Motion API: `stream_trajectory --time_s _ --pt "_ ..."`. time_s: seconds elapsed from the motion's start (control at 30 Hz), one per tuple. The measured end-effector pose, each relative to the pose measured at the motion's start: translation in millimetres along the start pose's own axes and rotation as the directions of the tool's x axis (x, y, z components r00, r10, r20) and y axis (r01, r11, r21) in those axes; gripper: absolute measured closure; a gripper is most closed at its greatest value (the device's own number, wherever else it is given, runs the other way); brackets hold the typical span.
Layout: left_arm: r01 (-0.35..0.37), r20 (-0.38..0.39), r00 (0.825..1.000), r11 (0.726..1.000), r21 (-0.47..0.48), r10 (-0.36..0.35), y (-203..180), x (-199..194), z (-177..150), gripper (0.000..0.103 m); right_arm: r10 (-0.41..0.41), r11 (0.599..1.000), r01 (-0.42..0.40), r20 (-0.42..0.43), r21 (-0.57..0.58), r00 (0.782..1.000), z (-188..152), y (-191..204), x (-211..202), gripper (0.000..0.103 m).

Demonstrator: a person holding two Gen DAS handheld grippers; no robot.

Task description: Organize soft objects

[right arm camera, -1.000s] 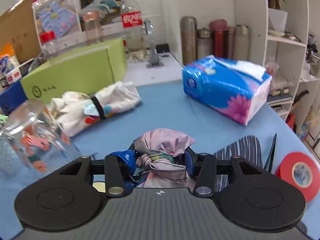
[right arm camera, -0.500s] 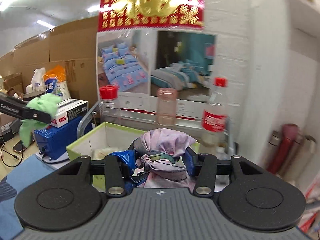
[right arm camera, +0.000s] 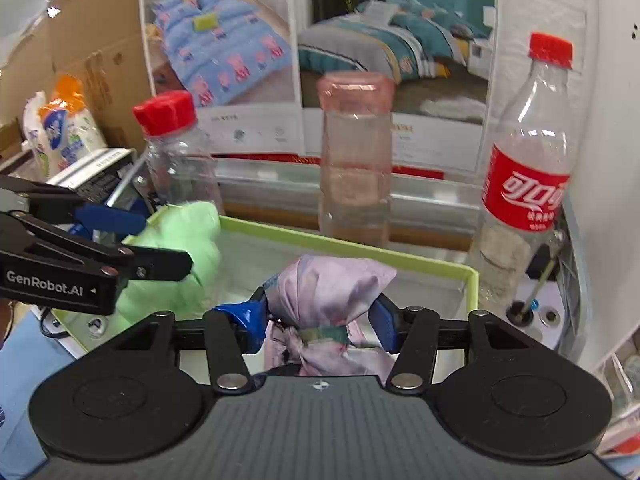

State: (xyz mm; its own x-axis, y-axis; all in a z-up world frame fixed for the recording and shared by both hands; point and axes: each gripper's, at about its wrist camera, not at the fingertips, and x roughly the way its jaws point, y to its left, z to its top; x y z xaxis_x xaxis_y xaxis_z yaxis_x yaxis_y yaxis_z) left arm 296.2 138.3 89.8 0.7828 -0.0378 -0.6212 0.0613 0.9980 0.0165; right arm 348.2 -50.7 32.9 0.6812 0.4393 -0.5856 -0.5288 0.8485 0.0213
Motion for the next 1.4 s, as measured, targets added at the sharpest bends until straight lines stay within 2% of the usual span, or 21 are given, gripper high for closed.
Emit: stream_trajectory --time_s 0.13,0.33,0.57,0.73,0.93,1.1,1.23,1.4 --pt "-0.004 0.035 0.999 1.0 -0.009 0.005 2 -30 -8 0.031 -0.004 0.999 0.001 0.101 0.036 0.995 1 0 -23 0.058" --pt "0.013 0.063 0.998 0.999 -0.047 -0.01 5 -87 -46 0.029 -0.021 1.0 0.019 0.154 0.015 0.988 -15 17 -77 0.053" --pt "-0.03 0.064 0.997 0.993 -0.114 0.037 14 -144 -108 0.028 -0.04 0.997 0.028 0.174 0.066 0.984 -70 24 -141 0.049" --pt "-0.045 0.032 0.998 0.978 -0.203 0.053 26 -164 -151 0.027 -0.072 0.987 0.042 0.197 0.155 0.978 -121 25 -176 0.047" --pt "-0.072 -0.04 0.997 0.957 -0.28 0.063 41 -160 -185 0.027 -0.112 0.947 0.042 0.206 0.32 0.972 -178 17 -200 0.046" --pt "-0.08 -0.071 0.996 0.95 -0.302 0.062 47 -145 -182 0.027 -0.163 0.883 0.05 0.204 0.467 0.965 -210 1 -210 0.046" --pt "-0.07 -0.1 0.994 0.959 -0.275 0.044 42 -124 -170 0.025 -0.187 0.87 0.076 0.184 0.488 0.965 -215 -8 -209 0.046" --pt "-0.006 -0.182 0.983 0.972 -0.236 -0.038 27 -78 -154 0.025 -0.205 0.879 0.114 0.151 0.463 0.967 -208 -20 -199 0.046"
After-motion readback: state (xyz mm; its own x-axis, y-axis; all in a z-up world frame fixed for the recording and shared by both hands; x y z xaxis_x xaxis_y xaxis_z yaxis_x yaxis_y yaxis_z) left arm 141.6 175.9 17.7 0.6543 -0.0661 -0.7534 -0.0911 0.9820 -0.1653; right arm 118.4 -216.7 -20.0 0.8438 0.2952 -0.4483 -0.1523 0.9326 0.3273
